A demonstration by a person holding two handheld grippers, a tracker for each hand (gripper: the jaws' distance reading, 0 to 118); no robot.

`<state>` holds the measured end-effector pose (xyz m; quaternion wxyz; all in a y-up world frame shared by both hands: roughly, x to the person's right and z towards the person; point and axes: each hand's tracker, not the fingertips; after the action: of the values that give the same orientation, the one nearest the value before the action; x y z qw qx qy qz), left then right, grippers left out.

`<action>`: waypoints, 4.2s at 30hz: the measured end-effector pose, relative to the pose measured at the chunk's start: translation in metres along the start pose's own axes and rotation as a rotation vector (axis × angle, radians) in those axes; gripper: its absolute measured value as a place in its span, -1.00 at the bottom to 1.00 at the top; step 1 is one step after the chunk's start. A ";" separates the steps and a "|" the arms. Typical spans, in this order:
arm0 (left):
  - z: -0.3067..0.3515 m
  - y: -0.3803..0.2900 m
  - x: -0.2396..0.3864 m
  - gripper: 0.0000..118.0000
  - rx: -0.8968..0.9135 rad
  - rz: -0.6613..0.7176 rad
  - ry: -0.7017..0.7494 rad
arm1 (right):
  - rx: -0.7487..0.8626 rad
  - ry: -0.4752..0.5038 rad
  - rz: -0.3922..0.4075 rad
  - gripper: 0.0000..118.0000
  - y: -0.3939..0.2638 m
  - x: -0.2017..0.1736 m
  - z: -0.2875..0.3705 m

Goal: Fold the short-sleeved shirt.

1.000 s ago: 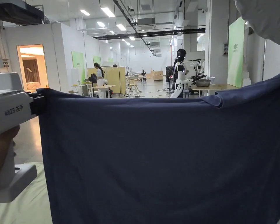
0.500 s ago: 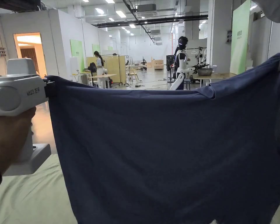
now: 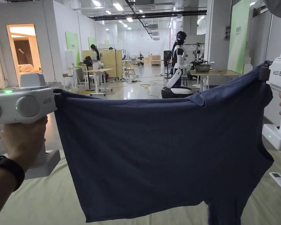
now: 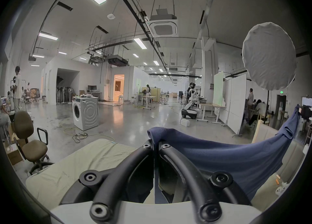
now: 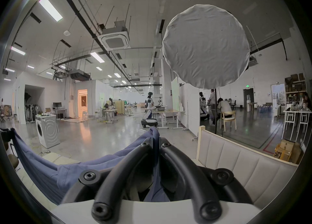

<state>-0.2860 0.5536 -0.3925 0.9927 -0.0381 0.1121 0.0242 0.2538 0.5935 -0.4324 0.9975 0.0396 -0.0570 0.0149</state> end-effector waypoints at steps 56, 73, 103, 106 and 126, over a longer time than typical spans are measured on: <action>0.284 -0.397 -0.150 -0.93 -0.617 0.050 -0.150 | -0.822 0.017 -0.319 -0.91 -0.372 0.107 0.379; 0.344 -0.284 -0.073 0.50 -0.237 -0.012 -0.150 | -0.477 0.007 -0.231 0.41 -0.296 0.089 0.426; 0.370 -0.241 0.001 -1.00 -0.071 -0.185 -0.273 | -0.253 0.205 -0.031 -1.00 -0.241 0.014 0.420; 0.367 -0.247 -0.006 -1.00 -0.102 -0.168 -0.265 | -0.260 0.205 -0.041 -1.00 -0.242 0.014 0.420; 0.224 -0.426 -0.076 0.40 -0.908 -0.225 -0.246 | -0.456 0.188 -0.125 -1.00 -0.285 0.032 0.426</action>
<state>-0.2860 0.1443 -0.1278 0.8781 -0.4762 -0.0330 -0.0323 0.2470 0.2761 -0.0286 0.9806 -0.1842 0.0369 -0.0566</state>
